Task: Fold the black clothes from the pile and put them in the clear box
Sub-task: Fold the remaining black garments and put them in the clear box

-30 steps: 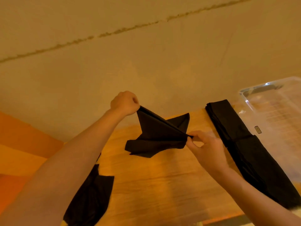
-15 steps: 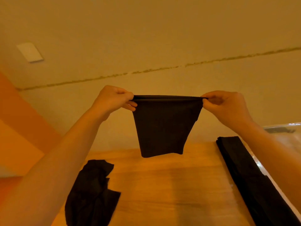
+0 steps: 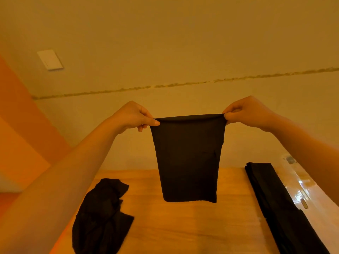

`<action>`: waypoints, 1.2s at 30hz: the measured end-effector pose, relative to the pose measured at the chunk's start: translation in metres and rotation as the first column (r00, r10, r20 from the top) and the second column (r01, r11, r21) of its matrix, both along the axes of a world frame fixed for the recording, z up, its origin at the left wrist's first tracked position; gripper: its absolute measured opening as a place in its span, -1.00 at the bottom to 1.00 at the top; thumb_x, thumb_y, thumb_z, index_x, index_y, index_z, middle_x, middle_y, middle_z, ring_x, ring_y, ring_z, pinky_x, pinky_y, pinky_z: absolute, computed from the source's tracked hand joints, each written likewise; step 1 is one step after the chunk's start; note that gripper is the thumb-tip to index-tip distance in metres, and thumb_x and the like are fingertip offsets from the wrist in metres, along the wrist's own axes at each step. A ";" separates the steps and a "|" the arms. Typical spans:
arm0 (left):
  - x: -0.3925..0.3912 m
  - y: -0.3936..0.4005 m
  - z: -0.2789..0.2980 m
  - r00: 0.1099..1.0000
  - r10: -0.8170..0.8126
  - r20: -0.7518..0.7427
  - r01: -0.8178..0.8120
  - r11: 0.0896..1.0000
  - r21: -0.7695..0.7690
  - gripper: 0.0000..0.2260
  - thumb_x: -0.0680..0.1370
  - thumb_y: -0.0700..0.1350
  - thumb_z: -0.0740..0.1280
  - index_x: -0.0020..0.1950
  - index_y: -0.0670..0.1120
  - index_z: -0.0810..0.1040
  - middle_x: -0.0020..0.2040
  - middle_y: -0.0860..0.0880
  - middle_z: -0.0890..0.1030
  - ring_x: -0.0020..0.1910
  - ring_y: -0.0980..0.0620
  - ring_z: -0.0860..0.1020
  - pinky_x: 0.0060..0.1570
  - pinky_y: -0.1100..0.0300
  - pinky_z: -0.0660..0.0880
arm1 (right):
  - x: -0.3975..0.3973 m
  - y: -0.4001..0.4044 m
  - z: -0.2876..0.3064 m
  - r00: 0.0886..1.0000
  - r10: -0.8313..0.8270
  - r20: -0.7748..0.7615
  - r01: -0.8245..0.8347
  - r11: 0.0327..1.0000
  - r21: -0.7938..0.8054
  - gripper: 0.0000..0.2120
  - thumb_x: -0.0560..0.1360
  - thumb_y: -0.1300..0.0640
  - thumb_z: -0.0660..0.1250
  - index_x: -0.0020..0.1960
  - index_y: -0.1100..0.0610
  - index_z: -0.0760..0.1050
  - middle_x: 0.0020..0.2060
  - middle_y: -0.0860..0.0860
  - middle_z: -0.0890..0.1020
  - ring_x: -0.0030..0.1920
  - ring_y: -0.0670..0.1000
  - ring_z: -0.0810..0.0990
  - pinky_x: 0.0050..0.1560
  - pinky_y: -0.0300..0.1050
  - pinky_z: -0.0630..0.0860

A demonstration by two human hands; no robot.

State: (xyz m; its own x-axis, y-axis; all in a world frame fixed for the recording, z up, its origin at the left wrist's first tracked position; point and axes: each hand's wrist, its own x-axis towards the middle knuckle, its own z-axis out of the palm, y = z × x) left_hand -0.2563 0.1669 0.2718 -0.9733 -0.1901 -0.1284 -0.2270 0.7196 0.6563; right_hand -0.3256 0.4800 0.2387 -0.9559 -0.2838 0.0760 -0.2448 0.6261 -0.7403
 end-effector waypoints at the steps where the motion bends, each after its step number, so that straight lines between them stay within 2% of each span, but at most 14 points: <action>1: -0.006 -0.001 -0.004 1.000 0.014 -0.017 -0.014 1.000 0.001 -0.80 0.37 -0.02 0.54 -0.14 -0.13 0.66 -0.36 -0.01 0.55 -0.34 0.07 0.49 -0.18 0.20 0.41 | -0.006 -0.002 -0.002 1.000 0.001 0.003 -0.001 1.000 0.010 -0.89 0.48 0.24 0.36 -0.11 0.12 0.66 -0.21 0.01 0.69 -0.24 -0.13 0.60 -0.26 -0.29 0.46; 5: -0.032 0.001 -0.017 0.981 0.031 -0.194 -0.043 0.997 -0.058 -0.80 0.40 -0.04 0.52 -0.06 -0.12 0.68 -0.14 0.01 0.59 -0.20 0.12 0.48 -0.20 0.25 0.39 | -0.023 -0.011 -0.005 0.997 -0.039 -0.073 0.040 0.999 0.007 -0.88 0.49 0.24 0.34 -0.05 0.16 0.65 -0.21 0.02 0.67 -0.44 -0.31 0.52 -0.50 -0.50 0.32; 7: -0.037 0.002 -0.024 0.945 0.018 -0.327 -0.057 0.992 -0.109 -0.82 0.43 -0.04 0.50 -0.05 -0.11 0.68 -0.11 0.03 0.58 -0.19 0.12 0.47 -0.19 0.28 0.37 | -0.024 -0.011 -0.009 0.988 -0.084 -0.131 0.078 0.996 -0.051 -0.87 0.49 0.23 0.33 -0.04 0.15 0.64 -0.20 0.03 0.66 -0.46 -0.34 0.49 -0.50 -0.51 0.31; 9: -0.035 0.001 -0.035 0.899 -0.024 -0.437 -0.051 0.986 -0.159 -0.84 0.44 -0.02 0.48 -0.07 -0.08 0.68 -0.10 0.05 0.58 -0.17 0.09 0.49 -0.17 0.26 0.38 | -0.016 -0.007 -0.018 0.978 -0.130 -0.165 0.111 0.987 -0.120 -0.88 0.49 0.22 0.35 -0.03 0.12 0.64 -0.19 0.01 0.66 -0.38 -0.30 0.53 -0.43 -0.51 0.36; 13: -0.008 -0.004 -0.089 0.834 -0.153 -0.530 0.080 0.984 -0.158 -0.88 0.43 -0.11 0.49 -0.08 -0.11 0.70 -0.11 0.01 0.65 -0.19 0.13 0.55 -0.21 0.48 0.34 | 0.015 0.004 -0.061 0.983 -0.080 -0.163 0.048 0.980 -0.193 -0.88 0.51 0.26 0.36 -0.02 0.10 0.63 -0.19 -0.11 0.64 -0.21 -0.27 0.60 -0.15 -0.49 0.47; 14: 0.002 -0.005 -0.108 0.824 -0.183 -0.536 0.104 0.979 -0.174 -0.88 0.43 -0.12 0.50 -0.08 -0.11 0.70 -0.11 -0.01 0.66 -0.16 0.10 0.57 -0.16 0.47 0.35 | 0.024 0.007 -0.077 0.986 -0.060 -0.154 0.031 0.982 -0.186 -0.88 0.51 0.27 0.36 -0.01 0.10 0.62 -0.17 -0.14 0.63 -0.20 -0.27 0.60 -0.10 -0.43 0.51; 16: 0.024 -0.004 -0.151 0.808 -0.266 -0.525 0.156 0.957 -0.244 -0.87 0.42 -0.14 0.50 -0.07 -0.12 0.70 -0.10 -0.04 0.68 -0.11 0.01 0.61 -0.07 0.24 0.49 | 0.043 0.012 -0.114 0.991 -0.014 -0.134 0.001 0.995 -0.100 -0.85 0.51 0.25 0.37 0.03 0.08 0.62 -0.12 -0.16 0.63 -0.24 -0.19 0.61 -0.13 -0.30 0.54; 18: 0.049 0.001 -0.198 0.802 -0.361 -0.476 0.211 0.917 -0.338 -0.85 0.36 -0.20 0.53 -0.08 -0.14 0.70 -0.15 -0.06 0.69 -0.16 -0.02 0.63 -0.10 0.09 0.56 | 0.067 0.017 -0.158 0.994 0.036 -0.099 -0.038 0.999 -0.014 -0.80 0.50 0.25 0.38 0.09 0.06 0.60 -0.05 -0.12 0.63 -0.24 -0.23 0.60 -0.20 -0.42 0.49; 21: 0.093 0.011 -0.268 0.819 -0.467 -0.334 0.313 0.851 -0.422 -0.84 0.32 -0.22 0.56 -0.14 -0.10 0.69 -0.22 -0.02 0.68 -0.25 0.03 0.65 -0.17 0.15 0.60 | 0.105 0.024 -0.227 0.991 0.127 0.050 -0.133 0.978 0.161 -0.75 0.54 0.17 0.35 0.20 0.04 0.56 0.12 -0.06 0.62 0.09 -0.20 0.57 0.01 -0.54 0.37; 24: 0.140 0.019 -0.327 0.847 -0.499 -0.183 0.393 0.820 -0.417 -0.81 0.29 -0.14 0.58 -0.15 -0.02 0.67 -0.19 0.05 0.66 -0.21 0.10 0.64 -0.04 0.29 0.42 | 0.150 0.039 -0.288 0.960 0.217 0.176 -0.269 0.890 0.368 -0.71 0.60 0.07 0.25 0.30 -0.01 0.49 0.24 -0.11 0.53 0.28 -0.15 0.47 0.21 -0.40 0.33; 27: 0.181 0.031 -0.361 0.847 -0.502 -0.176 0.391 0.812 -0.432 -0.91 0.40 -0.07 0.41 -0.14 -0.02 0.66 -0.11 0.04 0.65 -0.11 0.09 0.62 0.05 0.25 0.36 | 0.185 0.048 -0.322 0.960 0.264 0.097 -0.280 0.869 0.408 -0.69 0.45 0.16 0.46 0.18 -0.02 0.59 0.18 -0.08 0.60 0.24 -0.02 0.56 0.20 -0.07 0.53; 31: 0.213 0.040 -0.378 0.845 -0.476 -0.244 0.333 0.825 -0.457 -0.81 0.46 -0.08 0.26 -0.08 -0.05 0.66 -0.03 0.01 0.63 0.03 0.11 0.50 0.15 0.13 0.35 | 0.215 0.057 -0.335 0.970 0.242 -0.015 -0.213 0.879 0.426 -0.65 0.28 0.19 0.58 0.04 0.01 0.65 0.11 -0.06 0.64 0.18 0.07 0.60 0.07 0.00 0.57; 34: 0.231 0.045 -0.373 0.859 -0.438 -0.263 0.292 0.844 -0.451 -0.85 0.47 -0.06 0.30 -0.09 -0.02 0.66 0.00 0.04 0.63 0.06 0.11 0.52 0.16 0.09 0.32 | 0.232 0.065 -0.335 0.966 0.239 -0.096 -0.176 0.886 0.430 -0.83 0.53 0.02 0.32 0.05 0.00 0.64 0.14 -0.06 0.63 0.22 0.03 0.55 0.18 0.04 0.55; 36: 0.238 0.048 -0.366 0.871 -0.407 -0.275 0.255 0.853 -0.456 -0.87 0.46 0.00 0.33 -0.11 0.02 0.65 0.01 0.06 0.62 0.07 0.11 0.52 0.15 0.06 0.27 | 0.240 0.065 -0.329 0.952 0.275 -0.132 -0.196 0.882 0.428 -0.57 0.64 -0.10 0.00 0.06 0.01 0.63 0.14 -0.06 0.62 0.21 -0.04 0.54 0.32 0.04 0.38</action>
